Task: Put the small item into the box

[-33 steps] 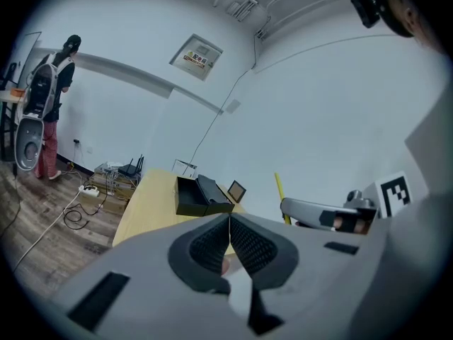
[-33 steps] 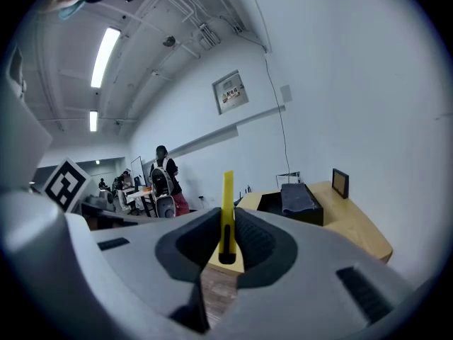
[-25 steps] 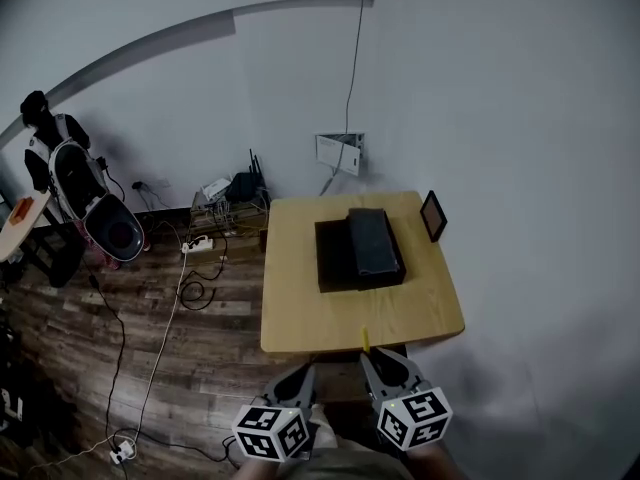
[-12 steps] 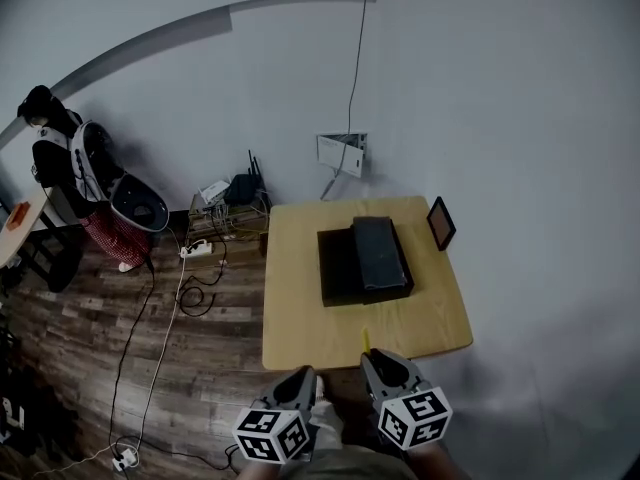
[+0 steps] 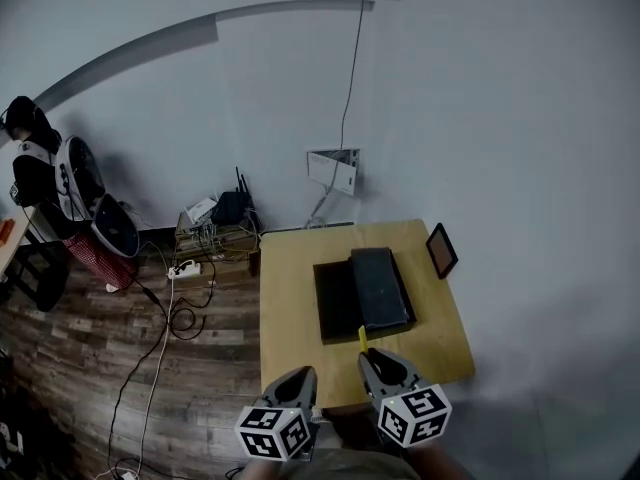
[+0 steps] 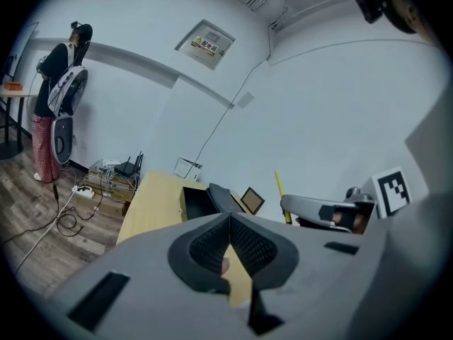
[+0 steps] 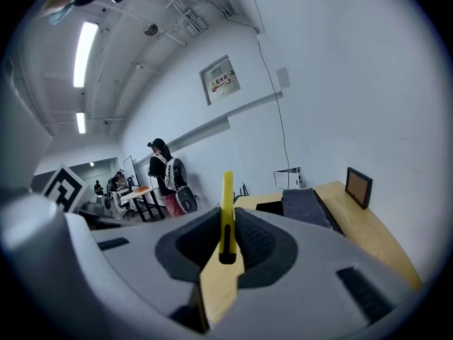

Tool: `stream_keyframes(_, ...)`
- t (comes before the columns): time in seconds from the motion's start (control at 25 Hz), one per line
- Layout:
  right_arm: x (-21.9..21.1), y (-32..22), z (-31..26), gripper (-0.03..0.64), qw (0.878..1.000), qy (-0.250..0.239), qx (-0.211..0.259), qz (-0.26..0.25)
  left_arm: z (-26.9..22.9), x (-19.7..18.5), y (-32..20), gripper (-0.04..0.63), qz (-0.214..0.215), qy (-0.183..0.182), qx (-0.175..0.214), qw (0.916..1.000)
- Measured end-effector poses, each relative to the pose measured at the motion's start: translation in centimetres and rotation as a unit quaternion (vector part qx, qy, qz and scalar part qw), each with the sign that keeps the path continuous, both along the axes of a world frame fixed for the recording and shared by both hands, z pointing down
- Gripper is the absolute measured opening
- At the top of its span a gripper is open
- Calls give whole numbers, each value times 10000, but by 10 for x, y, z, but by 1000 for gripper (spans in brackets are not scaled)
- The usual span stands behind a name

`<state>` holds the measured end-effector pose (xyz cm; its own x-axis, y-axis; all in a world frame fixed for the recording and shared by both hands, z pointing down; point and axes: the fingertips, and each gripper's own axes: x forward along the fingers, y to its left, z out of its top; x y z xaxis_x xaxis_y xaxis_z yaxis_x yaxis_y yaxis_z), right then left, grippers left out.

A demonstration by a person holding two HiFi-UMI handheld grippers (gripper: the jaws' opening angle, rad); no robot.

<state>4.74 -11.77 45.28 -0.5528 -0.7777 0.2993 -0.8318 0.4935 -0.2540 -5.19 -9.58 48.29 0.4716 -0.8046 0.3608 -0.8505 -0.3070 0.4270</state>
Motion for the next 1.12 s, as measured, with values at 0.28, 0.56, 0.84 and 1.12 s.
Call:
stream_keyframes(0.28,-9,-53,3,51,9999,99,-62,95,3,-8,-48,3,118,-18,-110,9999)
stream_keyframes(0.56,-16,-101,15,51,9995,161,-172,217,8,-9,-88,3,359,-65,-145,9992)
stream_keyframes(0.84,-31,-134,48,51,9981,403,-411,226,28,-23,-115,3,428,-32,-309,9986)
stream_keyframes(1.12,-43,-169,93,51,9927,843,-803,305,47,-35,-135,3,503,2,-551,9972)
